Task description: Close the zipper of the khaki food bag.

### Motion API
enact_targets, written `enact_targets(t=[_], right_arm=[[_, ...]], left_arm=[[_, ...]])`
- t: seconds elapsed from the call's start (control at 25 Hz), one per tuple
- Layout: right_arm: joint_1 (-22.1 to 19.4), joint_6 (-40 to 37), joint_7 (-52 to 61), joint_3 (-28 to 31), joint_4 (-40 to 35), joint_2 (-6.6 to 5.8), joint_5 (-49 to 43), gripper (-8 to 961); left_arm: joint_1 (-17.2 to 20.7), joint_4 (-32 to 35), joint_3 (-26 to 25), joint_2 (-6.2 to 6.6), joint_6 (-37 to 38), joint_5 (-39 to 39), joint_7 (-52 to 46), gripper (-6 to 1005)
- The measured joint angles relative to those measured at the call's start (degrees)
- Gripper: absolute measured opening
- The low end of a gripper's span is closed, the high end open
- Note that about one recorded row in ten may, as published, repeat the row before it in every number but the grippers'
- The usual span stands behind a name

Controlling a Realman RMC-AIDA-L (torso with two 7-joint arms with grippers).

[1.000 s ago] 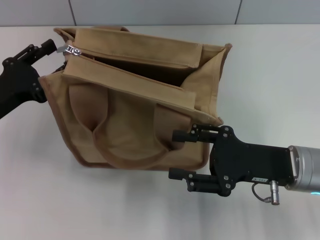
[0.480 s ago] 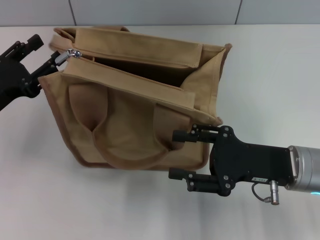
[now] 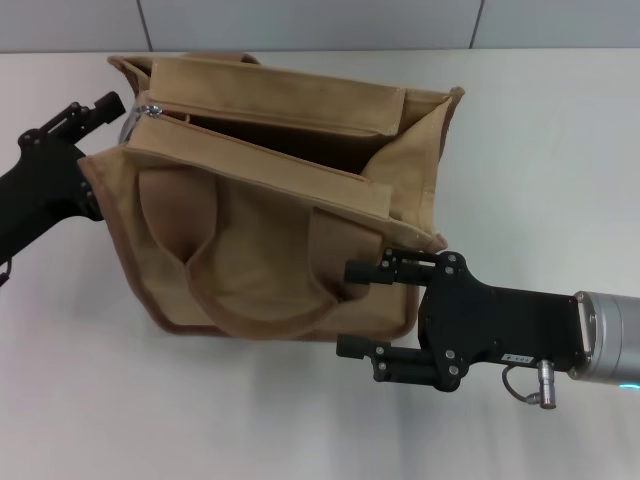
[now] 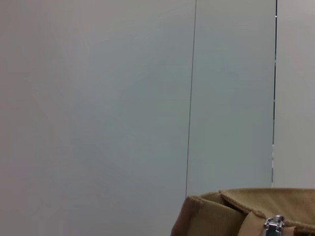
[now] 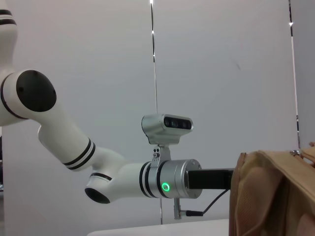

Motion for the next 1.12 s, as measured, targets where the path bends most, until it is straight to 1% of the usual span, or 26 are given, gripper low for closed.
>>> enact_targets(t=[0.24, 0.4, 0.6, 0.8, 1.0, 1.12], right_arm=[[0.00, 0.00, 0.00, 0.00, 0.04, 0.00, 0.00, 670], [0.00, 0.08, 0.00, 0.00, 0.04, 0.00, 0.00, 670], [0.00, 0.53, 0.00, 0.00, 0.04, 0.00, 0.00, 669], [0.20, 1.21, 0.00, 0.00, 0.43, 0.04, 0.00, 669], [0.25, 1.50, 0.00, 0.00, 0.47, 0.07, 0.07, 669], [0.26, 1.54, 0.00, 0.00, 0.48, 0.08, 0.09, 669]], left_arm=[[0.05, -1.05, -0.18, 0.01, 0.33, -1.32, 0.40, 693], [0.37, -3.25, -0.39, 0.08, 0.20, -4.49, 0.34, 686], [0.69, -3.81, 0.13, 0.12, 0.33, -4.68, 2.10, 677], [0.88, -4.78, 0.33, 0.06, 1.22, -4.55, 5.07, 584], [0.85, -4.78, 0.35, 0.04, 2.10, -4.40, 5.64, 491], [0.80, -4.75, 0.35, 0.04, 2.15, -4.38, 5.93, 342]])
